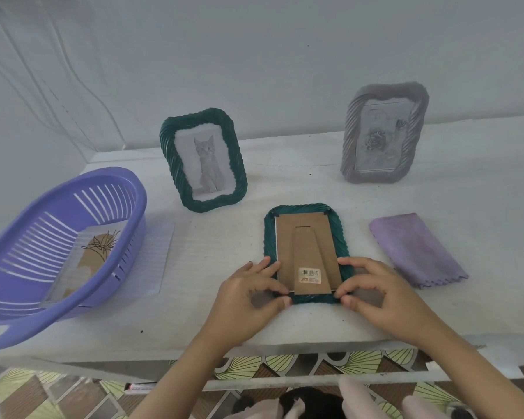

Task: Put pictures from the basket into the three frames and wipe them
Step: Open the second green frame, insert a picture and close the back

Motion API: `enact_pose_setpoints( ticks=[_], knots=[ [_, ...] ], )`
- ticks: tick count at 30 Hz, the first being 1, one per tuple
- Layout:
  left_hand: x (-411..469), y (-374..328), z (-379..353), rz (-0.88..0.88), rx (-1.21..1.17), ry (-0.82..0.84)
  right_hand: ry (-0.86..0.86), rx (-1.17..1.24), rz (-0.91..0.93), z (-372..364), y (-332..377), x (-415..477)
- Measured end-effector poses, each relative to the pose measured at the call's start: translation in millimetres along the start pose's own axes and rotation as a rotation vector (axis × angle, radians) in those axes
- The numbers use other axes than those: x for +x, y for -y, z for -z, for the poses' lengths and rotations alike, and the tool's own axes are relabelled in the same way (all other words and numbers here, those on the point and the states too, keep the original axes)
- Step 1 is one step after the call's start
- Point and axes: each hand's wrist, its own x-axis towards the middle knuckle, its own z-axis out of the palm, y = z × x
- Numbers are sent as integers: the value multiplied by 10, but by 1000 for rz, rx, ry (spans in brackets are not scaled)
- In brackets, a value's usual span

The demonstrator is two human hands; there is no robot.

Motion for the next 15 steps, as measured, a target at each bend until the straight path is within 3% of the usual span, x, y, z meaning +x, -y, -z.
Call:
enact_pose_setpoints(
  ticks=[3, 7, 15],
  knots=[
    [89, -21, 84, 10, -59, -77, -65, 17, 5, 82, 97, 123],
    [379, -70, 143, -23, 88, -161, -144, -28, -5, 105, 151, 448],
    [765, 50, -12, 30, 368, 50, -141, -434, -28, -14, 44, 780]
  ],
)
